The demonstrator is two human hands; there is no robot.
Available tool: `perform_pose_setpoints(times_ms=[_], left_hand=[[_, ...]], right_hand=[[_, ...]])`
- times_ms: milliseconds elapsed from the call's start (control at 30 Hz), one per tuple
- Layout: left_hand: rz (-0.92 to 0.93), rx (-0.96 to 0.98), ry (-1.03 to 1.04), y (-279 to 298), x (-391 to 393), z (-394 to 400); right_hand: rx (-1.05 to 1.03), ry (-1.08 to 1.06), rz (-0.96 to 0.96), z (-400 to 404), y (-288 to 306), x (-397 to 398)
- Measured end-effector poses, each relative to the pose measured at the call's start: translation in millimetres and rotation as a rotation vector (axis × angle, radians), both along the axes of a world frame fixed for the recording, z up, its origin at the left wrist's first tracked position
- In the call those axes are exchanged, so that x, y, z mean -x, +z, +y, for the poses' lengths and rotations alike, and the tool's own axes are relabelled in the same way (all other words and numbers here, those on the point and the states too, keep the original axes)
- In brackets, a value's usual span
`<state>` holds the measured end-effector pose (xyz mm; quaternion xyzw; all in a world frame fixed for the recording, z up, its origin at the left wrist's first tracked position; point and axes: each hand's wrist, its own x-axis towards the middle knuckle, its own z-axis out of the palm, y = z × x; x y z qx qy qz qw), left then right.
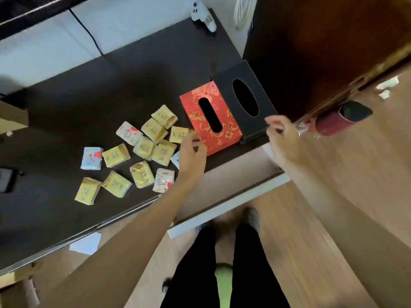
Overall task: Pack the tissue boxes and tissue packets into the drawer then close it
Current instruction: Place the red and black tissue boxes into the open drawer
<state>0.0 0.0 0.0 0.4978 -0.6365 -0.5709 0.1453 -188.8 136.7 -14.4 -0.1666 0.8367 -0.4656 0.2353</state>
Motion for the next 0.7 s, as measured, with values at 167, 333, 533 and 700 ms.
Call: perform_pose_setpoints(times_ms=[167,333,533,700], left_hand=[[-0.093,0.020,0.155,-11.0,49.6,-40.2],[-0.205,-0.060,0.208,-39.1,75.4,-63.3],[-0.126,-0.065,0.246,-67.5,87.9,-67.5],[-0.095,-0.103,0.351,-62.9,92.2,-66.2]], right_hand=[[-0.171,-0.036,0.260,-44.1,-7.0,39.2],[-0.304,0.069,0.112,-66.2,-32.1,64.9],[-0.395,0.104,0.252,-66.8,-63.7,77.7],[-0.339,0.048,0.184,-65.9,-61.8,81.5]])
